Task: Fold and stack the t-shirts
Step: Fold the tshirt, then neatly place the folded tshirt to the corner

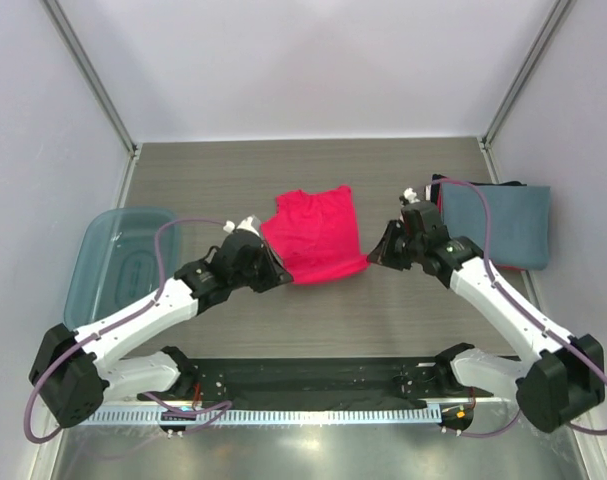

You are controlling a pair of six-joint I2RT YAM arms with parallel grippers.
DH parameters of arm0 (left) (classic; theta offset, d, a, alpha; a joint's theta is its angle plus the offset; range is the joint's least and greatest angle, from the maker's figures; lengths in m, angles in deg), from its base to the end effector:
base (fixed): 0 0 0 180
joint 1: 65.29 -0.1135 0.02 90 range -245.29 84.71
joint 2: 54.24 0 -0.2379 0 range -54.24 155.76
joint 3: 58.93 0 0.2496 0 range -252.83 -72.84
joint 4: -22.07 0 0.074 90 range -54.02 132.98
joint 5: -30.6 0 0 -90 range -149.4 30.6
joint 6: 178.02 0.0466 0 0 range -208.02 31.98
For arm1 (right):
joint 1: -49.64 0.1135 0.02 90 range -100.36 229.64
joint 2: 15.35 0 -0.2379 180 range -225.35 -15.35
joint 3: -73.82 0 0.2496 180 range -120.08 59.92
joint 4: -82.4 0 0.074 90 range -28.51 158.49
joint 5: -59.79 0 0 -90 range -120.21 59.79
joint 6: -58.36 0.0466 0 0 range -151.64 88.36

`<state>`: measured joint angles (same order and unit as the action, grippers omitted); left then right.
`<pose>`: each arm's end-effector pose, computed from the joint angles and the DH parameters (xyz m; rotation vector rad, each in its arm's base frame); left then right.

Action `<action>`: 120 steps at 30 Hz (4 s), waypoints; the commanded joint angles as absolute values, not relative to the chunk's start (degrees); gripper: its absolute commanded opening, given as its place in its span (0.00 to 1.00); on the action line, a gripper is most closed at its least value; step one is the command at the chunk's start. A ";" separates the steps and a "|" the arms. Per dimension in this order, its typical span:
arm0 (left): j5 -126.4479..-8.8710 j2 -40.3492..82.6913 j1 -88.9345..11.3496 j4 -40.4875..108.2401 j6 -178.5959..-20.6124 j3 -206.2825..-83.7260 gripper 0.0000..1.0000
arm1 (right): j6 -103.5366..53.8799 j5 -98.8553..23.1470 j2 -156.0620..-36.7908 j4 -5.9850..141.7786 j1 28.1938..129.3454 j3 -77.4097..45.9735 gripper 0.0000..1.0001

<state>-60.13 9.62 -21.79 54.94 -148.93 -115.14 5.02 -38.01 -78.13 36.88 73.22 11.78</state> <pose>0.1840 -0.1754 0.2155 -0.3667 2.4430 -0.9091 0.2210 0.1033 0.2350 0.2142 2.4619 0.6432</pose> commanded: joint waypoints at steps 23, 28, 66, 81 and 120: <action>-68.89 29.08 -39.89 54.35 -140.41 -139.62 0.00 | -3.61 -37.24 -108.32 38.34 64.85 -21.47 0.01; -70.29 33.39 -41.73 53.73 -140.23 -143.05 0.00 | -3.96 -38.39 -111.67 39.58 64.15 -25.59 0.01; -70.47 63.64 -50.79 46.18 -136.28 -165.13 0.85 | -6.42 -42.60 -134.45 62.34 60.36 -36.43 0.78; -71.97 64.50 -49.82 46.00 -135.13 -162.48 0.72 | -3.96 -52.36 -141.55 59.18 59.05 -39.13 0.64; -70.12 80.24 -48.24 50.92 -136.89 -176.19 0.20 | -0.53 -55.00 -155.88 57.86 61.95 -51.88 0.32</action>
<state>-70.95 79.21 -48.67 49.80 -136.80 -174.17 -1.38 -53.98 -155.22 57.73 61.08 -49.49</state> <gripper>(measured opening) 0.222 0.337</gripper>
